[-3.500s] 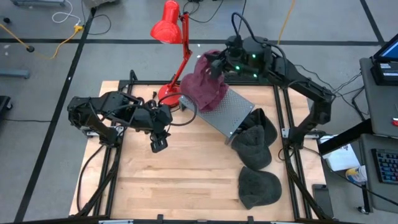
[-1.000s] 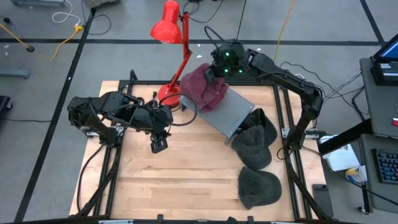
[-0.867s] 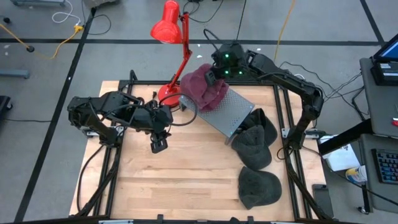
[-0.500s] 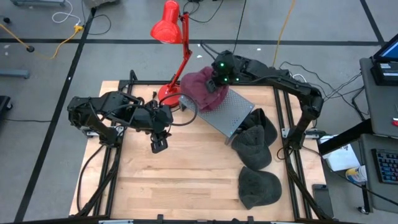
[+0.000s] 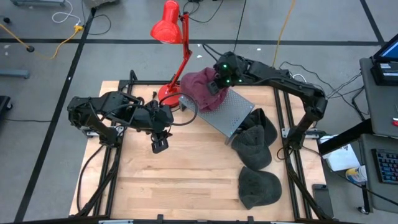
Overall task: Pick & Place hat
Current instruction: Stack the red cap on top of the red cap on the shelf, then put the black cap on the shelf
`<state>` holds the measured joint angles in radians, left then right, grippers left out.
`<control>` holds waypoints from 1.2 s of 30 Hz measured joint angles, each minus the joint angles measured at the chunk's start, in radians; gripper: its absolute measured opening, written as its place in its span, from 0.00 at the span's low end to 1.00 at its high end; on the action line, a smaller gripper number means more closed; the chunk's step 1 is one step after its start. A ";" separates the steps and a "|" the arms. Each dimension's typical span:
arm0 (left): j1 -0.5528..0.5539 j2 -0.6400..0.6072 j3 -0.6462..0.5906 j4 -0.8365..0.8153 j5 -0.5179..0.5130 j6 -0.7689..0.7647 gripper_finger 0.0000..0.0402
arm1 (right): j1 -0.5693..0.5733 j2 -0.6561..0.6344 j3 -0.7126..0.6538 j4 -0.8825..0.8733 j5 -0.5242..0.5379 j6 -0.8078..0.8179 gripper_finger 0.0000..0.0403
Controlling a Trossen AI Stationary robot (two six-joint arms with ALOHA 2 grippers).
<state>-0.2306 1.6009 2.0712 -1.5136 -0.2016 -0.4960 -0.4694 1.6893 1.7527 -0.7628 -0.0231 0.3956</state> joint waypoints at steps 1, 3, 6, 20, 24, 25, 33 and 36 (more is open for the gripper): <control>0.000 0.000 0.000 0.000 0.000 0.001 0.45 | 0.000 -0.010 0.000 -0.001 0.000 0.005 0.30; 0.000 0.000 0.000 0.000 0.000 0.000 0.45 | 0.000 -0.031 0.000 0.001 0.000 0.021 0.38; 0.000 0.000 0.000 0.000 0.000 -0.001 0.45 | 0.000 -0.064 0.000 -0.022 0.001 0.047 0.47; 0.000 0.000 0.000 0.000 0.000 -0.011 0.45 | 0.118 -0.225 0.000 -0.436 0.022 0.226 0.52; 0.000 0.000 0.000 0.000 -0.001 -0.019 0.45 | 0.187 -0.266 0.000 -0.529 0.020 0.311 0.51; 0.000 0.000 0.000 0.000 0.000 -0.018 0.45 | 0.205 -0.276 0.000 -0.552 0.016 0.336 0.51; 0.000 0.000 0.000 0.000 0.000 -0.026 0.45 | 0.367 -0.328 0.000 -0.718 -0.087 0.553 0.51; 0.000 0.000 0.000 0.000 0.000 -0.028 0.45 | 0.433 -0.343 0.000 -0.771 -0.086 0.642 0.50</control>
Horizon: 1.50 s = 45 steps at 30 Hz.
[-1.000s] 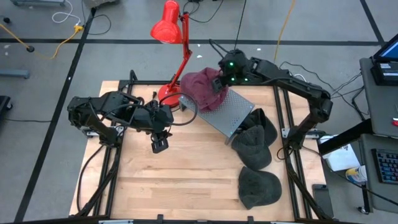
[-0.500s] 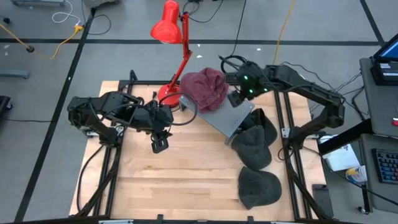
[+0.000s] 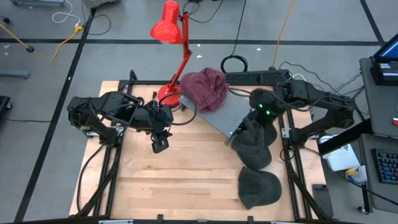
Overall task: Pick & Place hat
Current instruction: Put the black cap on the shelf
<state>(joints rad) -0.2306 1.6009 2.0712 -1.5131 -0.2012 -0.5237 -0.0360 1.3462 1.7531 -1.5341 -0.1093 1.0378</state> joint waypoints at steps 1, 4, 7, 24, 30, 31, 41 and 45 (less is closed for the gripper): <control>0.000 0.000 0.000 0.000 0.000 -0.001 0.45 | 0.021 -0.004 0.000 -0.012 0.001 0.034 0.50; 0.000 0.000 0.000 0.000 0.000 -0.002 0.45 | 0.085 -0.013 0.000 -0.031 0.005 0.132 0.49; 0.000 0.000 0.000 0.000 0.000 -0.005 0.45 | 0.146 -0.020 0.000 -0.035 0.005 0.238 0.49; 0.000 0.000 0.000 0.000 0.002 -0.017 0.45 | 0.548 -0.020 0.000 -0.032 0.108 0.848 0.49; 0.000 0.000 0.000 0.000 0.034 -0.029 0.45 | 0.693 -0.019 -0.041 0.013 0.210 1.089 0.49; 0.000 0.000 0.000 0.000 0.040 -0.029 0.45 | 0.713 -0.019 -0.058 0.028 0.210 1.121 0.49; 0.000 0.000 0.000 0.000 0.045 -0.027 0.45 | 0.825 -0.022 -0.350 0.330 0.162 1.277 0.49; 0.000 0.000 0.000 0.000 0.045 -0.024 0.45 | 0.831 -0.021 -0.461 0.387 0.157 1.279 0.49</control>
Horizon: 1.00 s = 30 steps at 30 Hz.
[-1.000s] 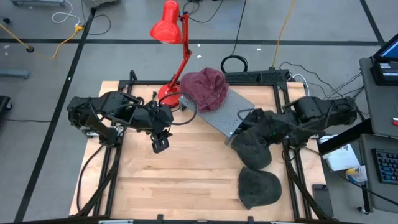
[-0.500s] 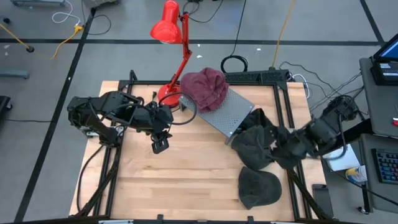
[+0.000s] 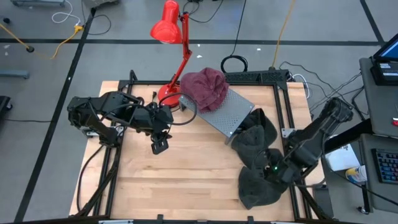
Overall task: Pick & Place hat
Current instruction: Put the black cap on the shelf
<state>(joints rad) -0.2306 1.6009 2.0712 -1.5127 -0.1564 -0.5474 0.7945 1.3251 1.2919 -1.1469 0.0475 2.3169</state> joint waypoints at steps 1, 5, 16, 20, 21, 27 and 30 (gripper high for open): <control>0.000 0.000 0.000 0.000 0.000 0.004 0.45 | 0.000 0.000 -0.028 0.000 0.000 0.000 0.49; 0.000 0.000 0.000 0.009 -0.001 0.022 0.45 | -0.003 0.000 -0.132 -0.007 -0.028 0.000 0.49; 0.000 0.000 0.000 0.023 -0.001 0.021 0.45 | -0.032 0.000 -0.260 -0.005 0.036 -0.009 0.49; 0.000 0.000 0.000 0.023 -0.001 0.020 0.45 | -0.072 0.000 -0.263 -0.011 0.112 -0.012 0.49; 0.000 0.000 0.000 0.023 -0.001 0.020 0.45 | -0.087 0.000 -0.263 -0.020 0.135 -0.015 0.49; 0.000 0.000 0.000 0.023 -0.001 0.019 0.45 | -0.169 0.000 -0.263 -0.083 0.236 -0.028 0.49; 0.000 0.000 0.000 0.023 -0.001 0.019 0.45 | -0.207 0.000 -0.273 -0.122 0.240 -0.027 0.49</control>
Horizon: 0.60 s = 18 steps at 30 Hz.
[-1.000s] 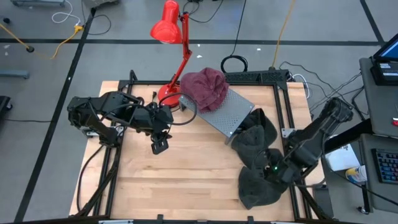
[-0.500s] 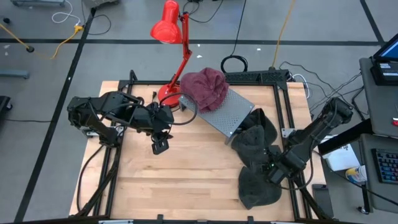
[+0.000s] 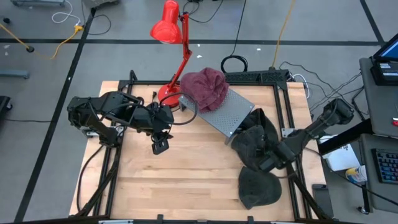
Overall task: Pick & Place hat
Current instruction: Put the black cap on the shelf
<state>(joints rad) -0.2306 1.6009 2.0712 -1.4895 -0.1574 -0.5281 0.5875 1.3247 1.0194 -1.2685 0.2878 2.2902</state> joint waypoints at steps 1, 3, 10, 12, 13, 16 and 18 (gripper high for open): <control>0.000 0.000 0.000 0.000 0.000 0.003 0.45 | -0.012 0.000 -0.009 -0.003 0.000 0.001 0.49; 0.000 0.000 0.000 0.000 0.000 0.012 0.45 | -0.035 0.000 -0.030 0.009 0.000 0.001 0.49; 0.000 0.000 0.000 0.000 0.000 0.026 0.45 | -0.106 0.000 -0.121 0.085 0.023 0.001 0.49; 0.000 0.000 0.000 0.000 0.000 0.027 0.45 | -0.127 0.000 -0.147 0.116 0.028 0.000 0.49; 0.000 0.000 0.000 0.000 0.000 0.027 0.45 | -0.137 0.000 -0.159 0.132 0.027 -0.005 0.49; 0.000 0.000 0.000 0.000 0.000 0.034 0.45 | -0.162 0.000 -0.195 0.196 0.025 -0.042 0.49; 0.000 0.000 0.000 0.000 0.000 0.038 0.45 | -0.177 0.000 -0.210 0.245 0.024 -0.073 0.49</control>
<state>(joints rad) -0.2306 1.6009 2.0712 -1.4899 -0.1579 -0.4896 0.4100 1.3247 0.8096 -1.0237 0.3116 2.2167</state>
